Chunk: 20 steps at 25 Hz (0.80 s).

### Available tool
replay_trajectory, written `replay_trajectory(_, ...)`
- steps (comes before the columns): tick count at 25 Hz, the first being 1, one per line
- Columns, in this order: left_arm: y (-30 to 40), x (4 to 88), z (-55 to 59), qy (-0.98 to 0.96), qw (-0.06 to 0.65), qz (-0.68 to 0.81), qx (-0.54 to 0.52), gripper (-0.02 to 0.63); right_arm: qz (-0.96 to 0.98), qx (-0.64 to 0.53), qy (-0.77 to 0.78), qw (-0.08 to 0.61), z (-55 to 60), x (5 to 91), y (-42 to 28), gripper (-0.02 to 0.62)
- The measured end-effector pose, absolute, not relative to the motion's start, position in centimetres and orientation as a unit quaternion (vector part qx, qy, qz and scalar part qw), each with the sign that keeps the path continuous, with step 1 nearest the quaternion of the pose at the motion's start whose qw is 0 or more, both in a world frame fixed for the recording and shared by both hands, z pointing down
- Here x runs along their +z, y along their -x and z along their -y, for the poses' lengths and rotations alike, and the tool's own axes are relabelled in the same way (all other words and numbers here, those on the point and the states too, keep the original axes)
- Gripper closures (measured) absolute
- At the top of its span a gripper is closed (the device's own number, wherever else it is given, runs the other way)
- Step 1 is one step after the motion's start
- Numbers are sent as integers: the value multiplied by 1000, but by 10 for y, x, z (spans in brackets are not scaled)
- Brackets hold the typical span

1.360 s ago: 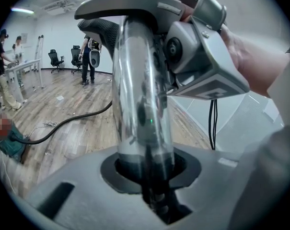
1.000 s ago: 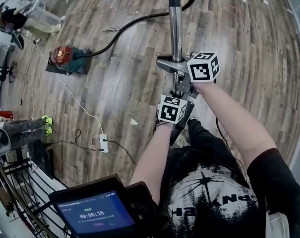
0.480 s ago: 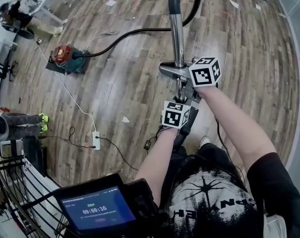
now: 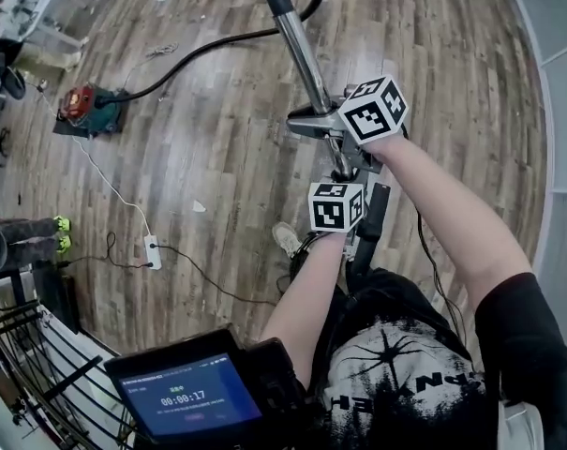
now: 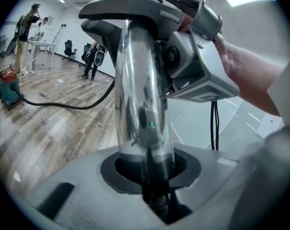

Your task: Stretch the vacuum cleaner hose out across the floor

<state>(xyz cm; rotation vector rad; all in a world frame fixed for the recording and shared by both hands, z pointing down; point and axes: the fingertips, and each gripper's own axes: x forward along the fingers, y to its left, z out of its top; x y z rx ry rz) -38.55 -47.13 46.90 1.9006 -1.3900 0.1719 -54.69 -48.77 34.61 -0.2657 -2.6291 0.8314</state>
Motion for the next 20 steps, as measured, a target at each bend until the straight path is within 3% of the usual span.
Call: replay_trajectory(20, 216, 459, 381, -815, 394, 424, 30, 522, 931, 269, 36, 245, 402, 358, 403, 534)
